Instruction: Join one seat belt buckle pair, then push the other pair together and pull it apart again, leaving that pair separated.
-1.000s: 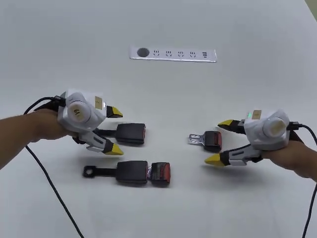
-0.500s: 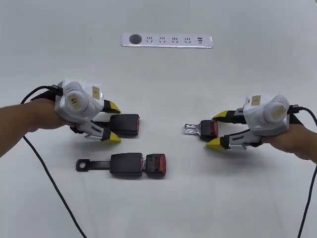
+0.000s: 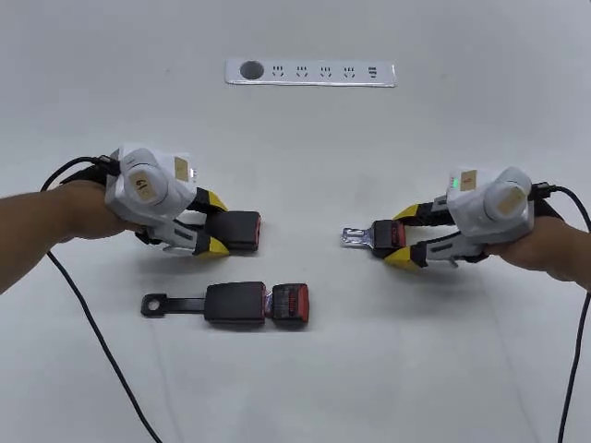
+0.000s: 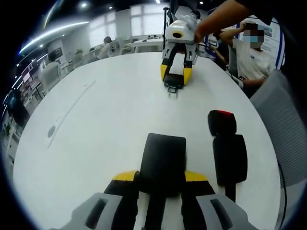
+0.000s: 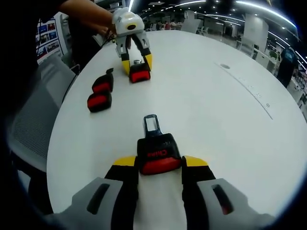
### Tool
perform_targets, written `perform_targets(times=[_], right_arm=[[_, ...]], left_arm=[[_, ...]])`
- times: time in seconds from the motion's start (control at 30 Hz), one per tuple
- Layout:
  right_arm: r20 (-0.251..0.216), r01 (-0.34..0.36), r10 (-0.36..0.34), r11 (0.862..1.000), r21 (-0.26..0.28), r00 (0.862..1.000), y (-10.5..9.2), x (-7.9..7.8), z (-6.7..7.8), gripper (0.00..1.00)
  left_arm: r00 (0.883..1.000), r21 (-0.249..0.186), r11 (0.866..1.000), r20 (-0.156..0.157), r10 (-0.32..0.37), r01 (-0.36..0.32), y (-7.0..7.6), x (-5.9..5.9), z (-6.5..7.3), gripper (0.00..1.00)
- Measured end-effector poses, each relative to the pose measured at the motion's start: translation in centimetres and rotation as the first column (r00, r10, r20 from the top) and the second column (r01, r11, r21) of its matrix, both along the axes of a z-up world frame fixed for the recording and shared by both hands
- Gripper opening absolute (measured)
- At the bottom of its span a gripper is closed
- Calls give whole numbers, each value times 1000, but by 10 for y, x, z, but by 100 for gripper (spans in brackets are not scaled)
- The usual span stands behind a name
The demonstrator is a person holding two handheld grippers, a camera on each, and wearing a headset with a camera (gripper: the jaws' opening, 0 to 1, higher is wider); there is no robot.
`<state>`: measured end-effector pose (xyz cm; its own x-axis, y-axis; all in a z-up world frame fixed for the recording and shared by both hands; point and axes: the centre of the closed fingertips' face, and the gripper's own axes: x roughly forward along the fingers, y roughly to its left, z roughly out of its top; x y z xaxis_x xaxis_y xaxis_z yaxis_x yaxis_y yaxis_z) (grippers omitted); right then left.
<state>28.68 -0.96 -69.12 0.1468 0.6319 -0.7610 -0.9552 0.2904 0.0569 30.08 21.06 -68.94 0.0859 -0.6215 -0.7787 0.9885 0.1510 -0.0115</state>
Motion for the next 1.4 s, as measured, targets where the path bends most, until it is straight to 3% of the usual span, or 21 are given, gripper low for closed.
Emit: perform_targets(times=[0.37, 0.83, 1.4], right_arm=[[-1, -29, 29, 1000, 6, 1000, 8, 2, -1, 33], [7, -56, 56, 997, 44, 998, 45, 13, -2, 33], [20, -78, 77, 990, 113, 997, 95, 12, -1, 33]], left_arm=[[1000, 10, 1000, -6, 20, -20, -2, -2, 1, 35], [999, 21, 999, -11, 40, -40, -1, 0, 0, 35], [999, 31, 999, -16, 39, -39, -2, -1, -1, 35]])
